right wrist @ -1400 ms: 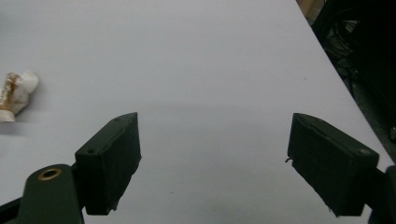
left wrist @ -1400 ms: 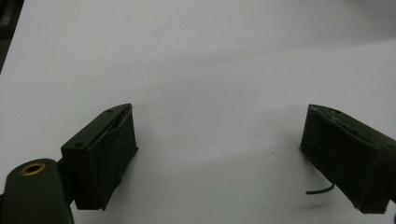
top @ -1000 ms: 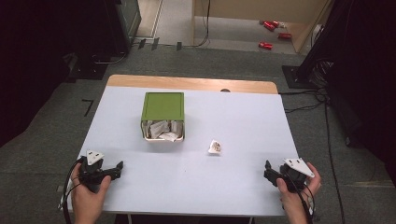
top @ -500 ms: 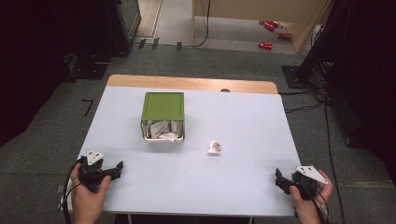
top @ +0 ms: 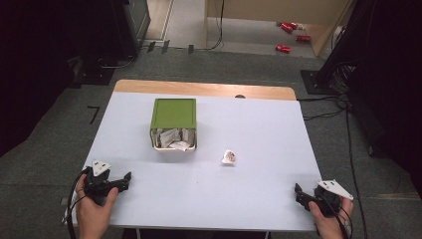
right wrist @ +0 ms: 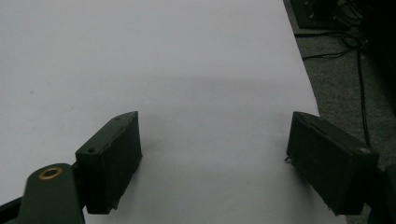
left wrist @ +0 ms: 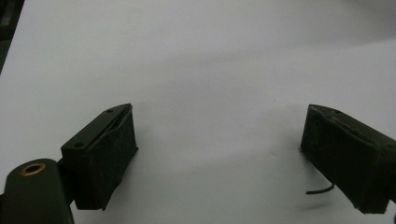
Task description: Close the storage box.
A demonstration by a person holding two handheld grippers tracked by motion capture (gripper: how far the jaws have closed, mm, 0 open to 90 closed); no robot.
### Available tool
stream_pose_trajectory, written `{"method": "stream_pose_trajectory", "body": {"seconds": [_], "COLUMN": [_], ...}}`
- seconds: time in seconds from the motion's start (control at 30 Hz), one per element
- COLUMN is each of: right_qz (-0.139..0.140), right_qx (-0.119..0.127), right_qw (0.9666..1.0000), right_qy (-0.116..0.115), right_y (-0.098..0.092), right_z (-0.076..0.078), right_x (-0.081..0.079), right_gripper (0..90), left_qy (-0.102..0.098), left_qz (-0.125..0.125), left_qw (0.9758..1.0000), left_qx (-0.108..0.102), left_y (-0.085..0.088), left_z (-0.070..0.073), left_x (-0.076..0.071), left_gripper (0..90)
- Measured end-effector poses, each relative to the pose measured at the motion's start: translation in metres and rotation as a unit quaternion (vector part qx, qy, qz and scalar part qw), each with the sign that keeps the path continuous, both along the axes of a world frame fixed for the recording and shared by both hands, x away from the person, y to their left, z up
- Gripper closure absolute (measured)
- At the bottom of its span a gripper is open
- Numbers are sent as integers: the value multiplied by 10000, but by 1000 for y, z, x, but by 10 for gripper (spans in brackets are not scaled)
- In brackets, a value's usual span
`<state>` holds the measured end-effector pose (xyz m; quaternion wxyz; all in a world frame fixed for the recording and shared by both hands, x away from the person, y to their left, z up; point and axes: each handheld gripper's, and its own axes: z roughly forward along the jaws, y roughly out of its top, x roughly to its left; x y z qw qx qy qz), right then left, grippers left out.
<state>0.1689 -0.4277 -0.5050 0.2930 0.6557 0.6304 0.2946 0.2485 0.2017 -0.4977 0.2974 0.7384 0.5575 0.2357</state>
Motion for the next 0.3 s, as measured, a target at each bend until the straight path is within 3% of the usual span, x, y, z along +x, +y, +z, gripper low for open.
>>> {"method": "stream_pose_trajectory", "body": {"seconds": [0.3], "right_qz": [-7], "right_qx": [-14], "right_qw": [10000], "right_qy": [-7], "right_y": [0], "right_z": [0], "right_x": [0], "right_gripper": [178], "left_qy": [-2], "left_qz": [-8], "left_qw": [10000], "left_qx": [10], "left_y": [0], "left_z": [0], "left_x": [0], "left_gripper": [109]}}
